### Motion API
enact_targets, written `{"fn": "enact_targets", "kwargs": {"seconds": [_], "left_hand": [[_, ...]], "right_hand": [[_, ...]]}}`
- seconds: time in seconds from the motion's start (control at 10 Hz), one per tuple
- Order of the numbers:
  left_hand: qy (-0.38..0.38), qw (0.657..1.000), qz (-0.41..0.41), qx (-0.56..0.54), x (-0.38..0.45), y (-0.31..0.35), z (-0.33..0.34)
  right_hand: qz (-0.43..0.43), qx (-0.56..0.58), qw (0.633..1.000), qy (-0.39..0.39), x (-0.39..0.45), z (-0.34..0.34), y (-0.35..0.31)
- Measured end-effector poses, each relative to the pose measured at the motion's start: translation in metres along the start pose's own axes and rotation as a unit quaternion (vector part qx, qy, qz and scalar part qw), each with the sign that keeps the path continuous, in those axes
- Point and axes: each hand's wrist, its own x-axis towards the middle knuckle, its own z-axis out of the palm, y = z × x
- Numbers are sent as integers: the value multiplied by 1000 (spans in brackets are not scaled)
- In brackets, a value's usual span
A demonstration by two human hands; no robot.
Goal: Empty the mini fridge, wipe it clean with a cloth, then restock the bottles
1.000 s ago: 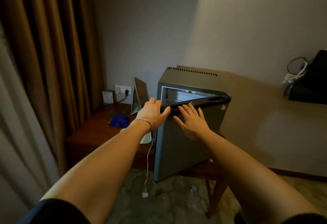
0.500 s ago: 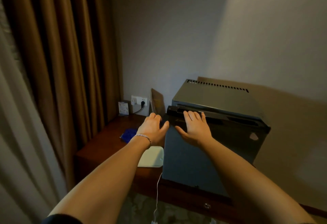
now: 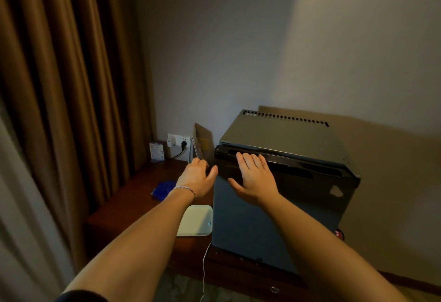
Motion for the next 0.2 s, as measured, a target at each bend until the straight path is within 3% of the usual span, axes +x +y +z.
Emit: {"fn": "enact_targets", "kwargs": {"seconds": [0.2], "left_hand": [[5,998,34,-54,-23,9,-20]], "right_hand": [[33,45,994,-89,-15,-18,-13]]}}
